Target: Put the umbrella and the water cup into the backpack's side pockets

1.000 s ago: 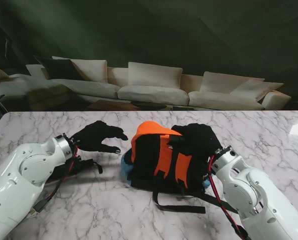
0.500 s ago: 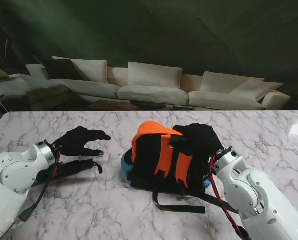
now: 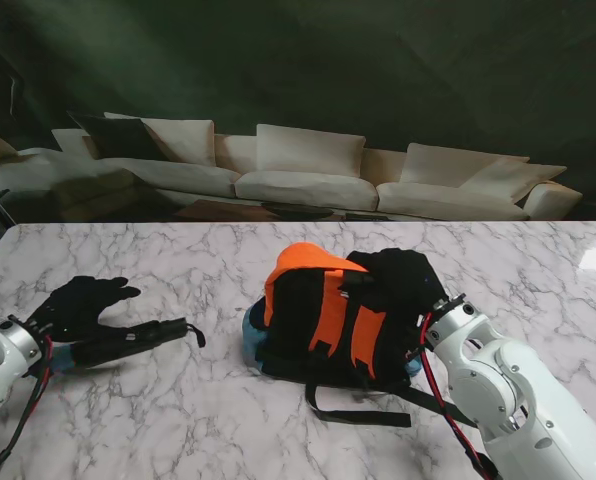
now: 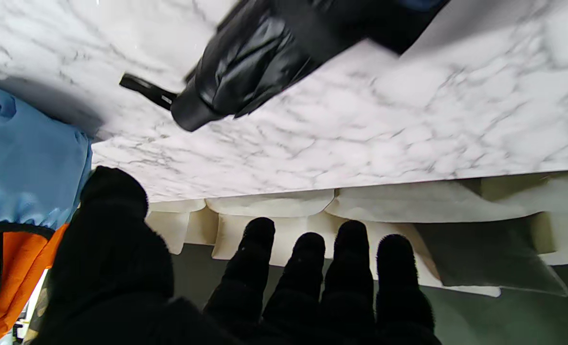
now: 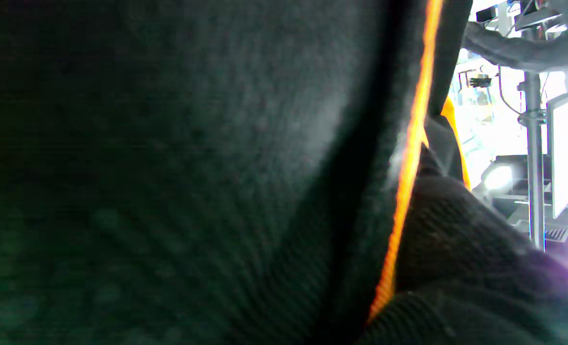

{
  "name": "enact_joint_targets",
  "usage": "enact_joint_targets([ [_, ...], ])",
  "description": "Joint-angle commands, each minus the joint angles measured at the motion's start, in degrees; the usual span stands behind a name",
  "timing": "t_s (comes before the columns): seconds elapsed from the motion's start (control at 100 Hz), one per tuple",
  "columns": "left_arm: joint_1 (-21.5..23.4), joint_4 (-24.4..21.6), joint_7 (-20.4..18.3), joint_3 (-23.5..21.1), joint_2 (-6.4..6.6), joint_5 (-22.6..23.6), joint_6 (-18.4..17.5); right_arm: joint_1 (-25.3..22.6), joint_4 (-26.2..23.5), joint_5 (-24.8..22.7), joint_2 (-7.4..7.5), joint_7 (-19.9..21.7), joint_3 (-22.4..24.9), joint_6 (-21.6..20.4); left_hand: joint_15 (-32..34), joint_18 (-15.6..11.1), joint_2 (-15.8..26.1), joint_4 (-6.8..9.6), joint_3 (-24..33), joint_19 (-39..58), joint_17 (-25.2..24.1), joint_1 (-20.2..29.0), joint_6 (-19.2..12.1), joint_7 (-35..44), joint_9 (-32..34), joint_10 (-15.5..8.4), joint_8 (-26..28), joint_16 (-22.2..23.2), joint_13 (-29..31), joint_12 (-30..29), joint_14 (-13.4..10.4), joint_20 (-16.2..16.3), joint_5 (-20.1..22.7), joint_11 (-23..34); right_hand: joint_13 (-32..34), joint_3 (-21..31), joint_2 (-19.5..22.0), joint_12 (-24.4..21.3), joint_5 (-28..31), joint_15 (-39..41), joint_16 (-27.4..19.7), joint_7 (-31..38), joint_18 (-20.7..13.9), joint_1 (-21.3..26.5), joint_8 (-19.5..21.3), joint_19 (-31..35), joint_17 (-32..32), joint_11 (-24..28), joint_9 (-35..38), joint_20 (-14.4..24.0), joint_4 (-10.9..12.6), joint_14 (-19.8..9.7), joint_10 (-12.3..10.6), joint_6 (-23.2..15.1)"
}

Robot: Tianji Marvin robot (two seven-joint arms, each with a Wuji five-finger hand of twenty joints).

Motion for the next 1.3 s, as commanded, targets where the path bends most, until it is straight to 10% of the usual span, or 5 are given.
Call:
enact_joint_targets([
  [0.0, 1.2, 0.5, -0.4, -0.6, 0.56, 1.3, 0.5, -0.2, 1.2, -0.3, 0.15, 0.6, -0.4, 0.5, -0.3, -2.1, -3.2, 0.01, -0.7, -1.5, -0.1, -2.4, 3.4, -1.1, -3.0, 1.8, -0.8, -0.9, -1.9, -1.7, 0.8, -2.3, -1.5, -1.1, 3.1, 4.5, 4.5, -0.2, 1.2, 1.2, 0.5, 2.6, -1.0, 8.8, -0.3, 0.5, -0.4, -0.9, -0.5, 1.2, 1.2, -1.7, -1.7, -8.0],
  [0.28, 2.5, 3.9, 3.8, -1.2, 0.98, 7.5, 2.7, 0.3, 1.8, -0.1, 0.16, 0.8, -1.0, 1.1, 4.7, -3.7, -6.7, -0.15, -0.1, 6.4, 0.1, -1.9, 4.7, 2.2, -1.9, -1.3, 5.7, 4.0, -0.2, 5.7, -0.9, -1.0, -3.8, 4.5, 3.1, 4.5, 4.5, -0.2, 1.2, 1.0, 0.5, 2.6, -1.0, 8.8, -0.3, 0.5, -0.4, -0.8, -0.5, 1.2, 1.2, -1.6, -1.6, -7.9],
  [1.29, 0.4, 11.6, 3.1, 3.5, 1.15, 5.2, 9.9, 0.9, 2.8, 0.5, 0.13, 1.0, -1.5, 1.9, 11.2, -3.7, -7.9, 4.81, 10.7, 14.0, 3.6, 10.4, 1.8, 6.2, 3.1, -4.0, 10.7, 14.0, 5.0, 13.0, -1.5, 3.5, -1.0, 13.0, 3.1, 4.7, 4.6, -0.2, 1.4, 0.8, 0.7, 2.7, -1.0, 9.1, -0.4, 0.3, -0.6, -0.9, -0.7, 1.3, 1.2, -1.7, -1.4, -8.0],
])
